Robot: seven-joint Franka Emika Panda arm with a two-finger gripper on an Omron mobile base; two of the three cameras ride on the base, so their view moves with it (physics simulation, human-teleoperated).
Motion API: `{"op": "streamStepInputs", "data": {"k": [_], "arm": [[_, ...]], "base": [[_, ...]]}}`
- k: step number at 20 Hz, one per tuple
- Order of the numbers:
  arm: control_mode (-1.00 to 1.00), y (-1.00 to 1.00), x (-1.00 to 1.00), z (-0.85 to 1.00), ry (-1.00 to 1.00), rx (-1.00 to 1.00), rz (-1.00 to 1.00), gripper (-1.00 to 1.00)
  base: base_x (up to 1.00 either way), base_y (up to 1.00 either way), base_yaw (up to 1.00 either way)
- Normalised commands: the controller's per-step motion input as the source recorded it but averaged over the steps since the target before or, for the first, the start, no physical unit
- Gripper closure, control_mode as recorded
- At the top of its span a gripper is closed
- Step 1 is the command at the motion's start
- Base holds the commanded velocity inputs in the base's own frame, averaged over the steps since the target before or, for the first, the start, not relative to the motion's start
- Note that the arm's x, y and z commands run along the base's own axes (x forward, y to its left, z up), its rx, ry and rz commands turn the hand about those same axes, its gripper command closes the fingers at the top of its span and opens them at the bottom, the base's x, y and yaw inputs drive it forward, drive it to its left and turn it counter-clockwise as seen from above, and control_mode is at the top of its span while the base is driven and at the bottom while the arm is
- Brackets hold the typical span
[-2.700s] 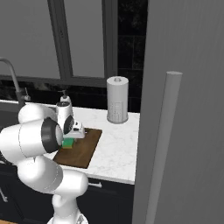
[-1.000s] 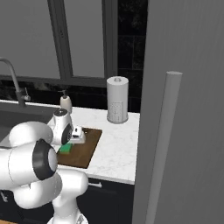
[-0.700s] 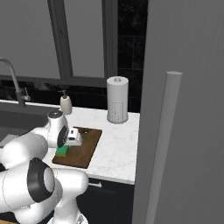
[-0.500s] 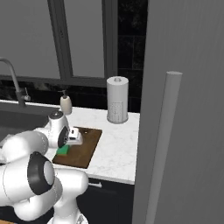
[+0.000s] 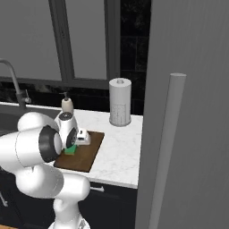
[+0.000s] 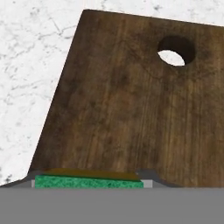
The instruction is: Pick up the sponge from the counter and clean the cutting board by briefly scrubbing or pressing down on the cutting board. Once finished, release the sponge.
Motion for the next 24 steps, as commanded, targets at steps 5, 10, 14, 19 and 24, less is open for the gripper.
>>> {"op": "streamStepInputs", "data": {"k": [5,10,14,19,24], "arm": [[-1.0,-0.3,0.01,-0.08,0.0,0.0,0.0,1.0],[-1.0,-0.12,-0.42,-0.01,-0.01,0.0,0.0,1.0],[-1.0,-0.02,-0.38,0.0,0.0,0.0,0.0,1.0],[-1.0,0.0,0.0,-0.06,0.0,0.0,0.0,1.0],[-1.0,-0.13,0.3,-0.13,0.0,0.0,0.0,1.0]], "base": [[0.0,0.0,0.0],[0.0,0.0,0.0],[0.0,0.0,0.0],[0.0,0.0,0.0],[0.0,0.0,0.0]]}}
